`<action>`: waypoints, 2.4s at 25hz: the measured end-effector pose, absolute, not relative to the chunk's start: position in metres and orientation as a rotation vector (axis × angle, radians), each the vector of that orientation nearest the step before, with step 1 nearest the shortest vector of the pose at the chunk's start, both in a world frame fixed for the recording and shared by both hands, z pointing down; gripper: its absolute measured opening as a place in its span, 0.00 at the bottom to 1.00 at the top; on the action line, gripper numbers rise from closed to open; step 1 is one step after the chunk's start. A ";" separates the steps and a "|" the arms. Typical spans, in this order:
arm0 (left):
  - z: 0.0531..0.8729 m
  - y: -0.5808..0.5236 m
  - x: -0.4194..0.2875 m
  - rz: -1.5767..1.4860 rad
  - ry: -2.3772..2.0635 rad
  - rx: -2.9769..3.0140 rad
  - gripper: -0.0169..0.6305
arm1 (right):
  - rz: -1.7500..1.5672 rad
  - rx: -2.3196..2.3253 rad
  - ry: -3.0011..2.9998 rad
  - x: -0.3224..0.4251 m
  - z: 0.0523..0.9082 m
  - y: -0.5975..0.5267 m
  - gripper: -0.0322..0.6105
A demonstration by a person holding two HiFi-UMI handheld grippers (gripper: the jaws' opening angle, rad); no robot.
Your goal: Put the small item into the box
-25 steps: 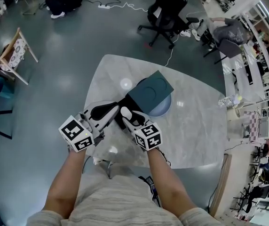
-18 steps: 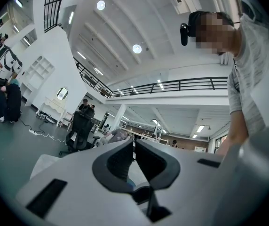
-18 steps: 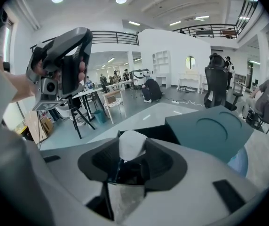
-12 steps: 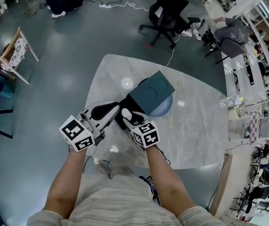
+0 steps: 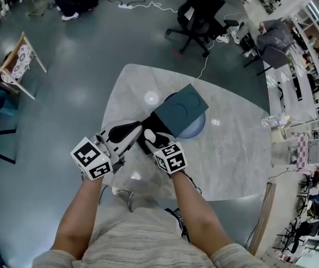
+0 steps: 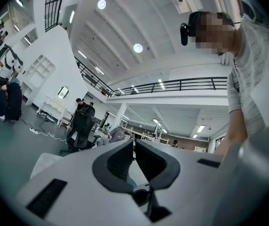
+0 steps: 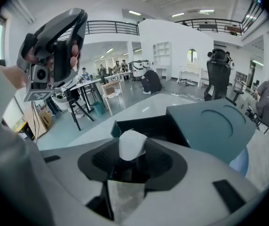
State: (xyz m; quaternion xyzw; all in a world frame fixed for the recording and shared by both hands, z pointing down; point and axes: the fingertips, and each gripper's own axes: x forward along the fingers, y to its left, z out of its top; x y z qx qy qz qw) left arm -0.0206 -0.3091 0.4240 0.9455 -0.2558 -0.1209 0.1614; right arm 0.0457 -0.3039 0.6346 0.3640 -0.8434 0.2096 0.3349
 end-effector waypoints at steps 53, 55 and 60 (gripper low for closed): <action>0.420 -0.307 -0.019 -0.320 -0.696 2.718 0.07 | 0.479 0.958 -2.255 0.032 0.606 -0.307 0.40; 0.419 -0.305 -0.018 -0.316 -0.690 2.721 0.07 | 0.469 0.962 -2.271 0.032 0.600 -0.304 0.40; 0.414 -0.298 -0.013 -0.304 -0.671 2.733 0.07 | 0.442 0.972 -2.313 0.035 0.580 -0.294 0.38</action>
